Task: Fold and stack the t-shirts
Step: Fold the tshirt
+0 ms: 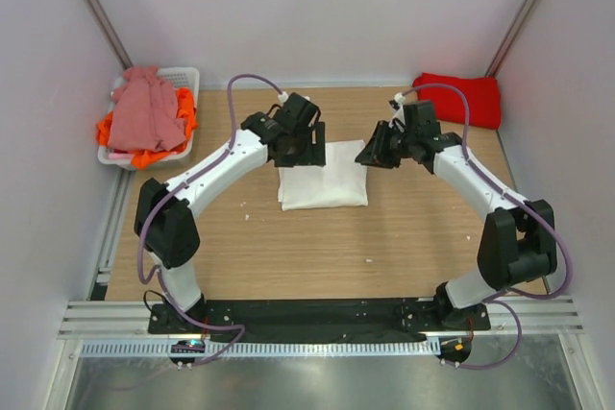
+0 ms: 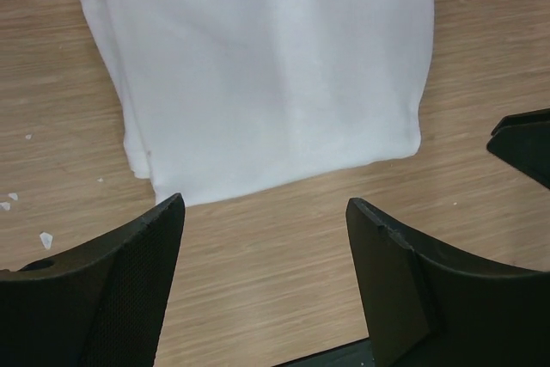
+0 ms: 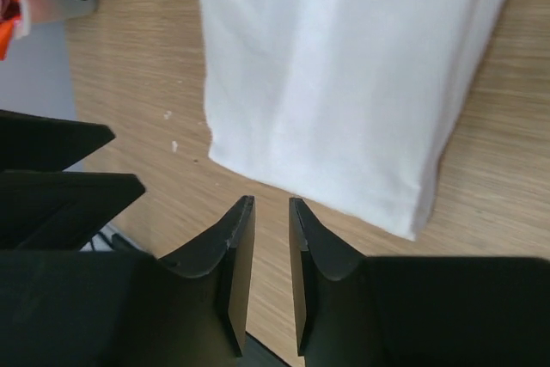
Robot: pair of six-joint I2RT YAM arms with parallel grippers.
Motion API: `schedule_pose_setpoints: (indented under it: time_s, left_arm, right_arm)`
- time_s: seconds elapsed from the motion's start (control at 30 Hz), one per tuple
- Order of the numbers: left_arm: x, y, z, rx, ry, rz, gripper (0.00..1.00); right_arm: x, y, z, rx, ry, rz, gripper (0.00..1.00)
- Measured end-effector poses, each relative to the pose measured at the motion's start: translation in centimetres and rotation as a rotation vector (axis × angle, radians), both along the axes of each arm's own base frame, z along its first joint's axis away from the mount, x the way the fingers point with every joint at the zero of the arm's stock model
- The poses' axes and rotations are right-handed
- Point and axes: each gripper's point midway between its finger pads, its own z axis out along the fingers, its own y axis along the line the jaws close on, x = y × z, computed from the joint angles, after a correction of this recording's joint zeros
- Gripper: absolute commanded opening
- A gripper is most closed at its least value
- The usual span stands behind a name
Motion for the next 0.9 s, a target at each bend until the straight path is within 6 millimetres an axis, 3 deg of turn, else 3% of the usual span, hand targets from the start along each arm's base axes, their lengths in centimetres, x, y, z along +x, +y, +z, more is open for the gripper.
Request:
schedule_pose_setpoints:
  time_s: [0.07, 0.17, 0.27, 0.47, 0.7, 0.9]
  left_arm:
    - [-0.1, 0.4, 0.2, 0.007, -0.003, 0.006, 0.77]
    - [-0.5, 1.2, 0.3, 0.022, -0.003, 0.016, 0.77]
    - [-1.2, 2.3, 0.4, 0.044, -0.007, 0.021, 0.77]
    - [-3.3, 5.3, 1.0, 0.089, -0.027, 0.03, 0.77]
    - [-4.3, 8.0, 1.2, 0.109, -0.034, 0.068, 0.75]
    - [-4.2, 8.1, 1.2, 0.112, -0.035, 0.065, 0.75]
  right_arm:
    - [-0.2, 1.7, 0.5, 0.054, -0.004, 0.046, 0.26]
    - [-0.4, 4.4, -0.8, 0.122, 0.042, 0.113, 0.23]
    - [-0.3, 5.9, -4.1, 0.159, 0.114, 0.149, 0.2]
    - [-2.6, 5.8, -12.9, 0.178, 0.323, 0.125, 0.17]
    - [-2.6, 6.1, -12.9, 0.224, 0.312, 0.141, 0.17]
    - [-2.2, 5.8, -10.9, 0.179, 0.282, 0.145, 0.35]
